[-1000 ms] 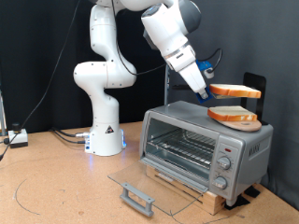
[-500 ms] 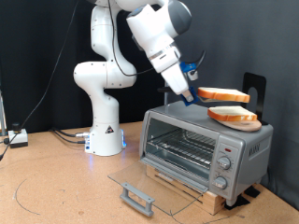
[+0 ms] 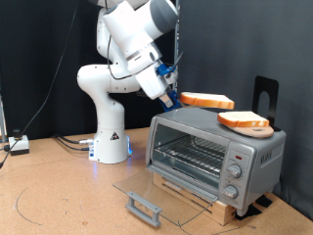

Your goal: Make a piece of toast with the oven

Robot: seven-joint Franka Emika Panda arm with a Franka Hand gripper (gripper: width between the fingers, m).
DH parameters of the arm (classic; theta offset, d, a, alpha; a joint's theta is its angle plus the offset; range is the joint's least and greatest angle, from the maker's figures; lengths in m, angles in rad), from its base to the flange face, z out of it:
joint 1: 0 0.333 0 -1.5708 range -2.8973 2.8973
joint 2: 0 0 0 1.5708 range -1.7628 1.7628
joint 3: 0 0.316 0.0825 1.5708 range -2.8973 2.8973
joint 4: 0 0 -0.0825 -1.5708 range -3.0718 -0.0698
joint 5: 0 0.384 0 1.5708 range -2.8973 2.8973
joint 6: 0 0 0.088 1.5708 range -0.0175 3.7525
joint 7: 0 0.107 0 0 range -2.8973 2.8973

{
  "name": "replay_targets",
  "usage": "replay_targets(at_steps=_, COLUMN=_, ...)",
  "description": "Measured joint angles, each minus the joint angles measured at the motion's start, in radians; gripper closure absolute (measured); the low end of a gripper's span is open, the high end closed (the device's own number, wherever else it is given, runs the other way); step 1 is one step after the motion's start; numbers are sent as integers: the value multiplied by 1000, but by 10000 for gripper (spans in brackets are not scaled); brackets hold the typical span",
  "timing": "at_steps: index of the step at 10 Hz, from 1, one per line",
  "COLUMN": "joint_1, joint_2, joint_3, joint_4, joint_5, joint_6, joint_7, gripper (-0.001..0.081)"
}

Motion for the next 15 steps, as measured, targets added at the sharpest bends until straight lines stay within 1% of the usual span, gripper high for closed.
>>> replay_targets(at_steps=4, joint_1=-76, joint_2=-5, joint_3=-101, joint_4=1, joint_5=-127, joint_6=-85, joint_7=-85, gripper=390)
replay_targets(at_steps=6, joint_1=-112, joint_2=-5, joint_3=-151, joint_4=2, joint_5=-178, joint_6=-123, joint_7=-133, gripper=390)
replay_targets(at_steps=7, joint_1=-123, joint_2=-6, joint_3=-165, joint_4=4, joint_5=-190, joint_6=-145, joint_7=-148, gripper=390)
replay_targets(at_steps=8, joint_1=-123, joint_2=-5, joint_3=-164, joint_4=2, joint_5=-189, joint_6=-144, joint_7=-147, gripper=390)
replay_targets(at_steps=10, joint_1=-117, joint_2=10, joint_3=-161, joint_4=-21, joint_5=-190, joint_6=-130, joint_7=-205, gripper=390)
replay_targets(at_steps=12, joint_1=-116, joint_2=67, joint_3=-152, joint_4=-39, joint_5=-192, joint_6=-112, joint_7=-279, gripper=390)
replay_targets(at_steps=14, joint_1=-115, joint_2=141, joint_3=-141, joint_4=-43, joint_5=-196, joint_6=-87, joint_7=-338, gripper=390)
replay_targets(at_steps=15, joint_1=-114, joint_2=179, joint_3=-131, joint_4=-43, joint_5=-198, joint_6=-60, joint_7=-365, gripper=390)
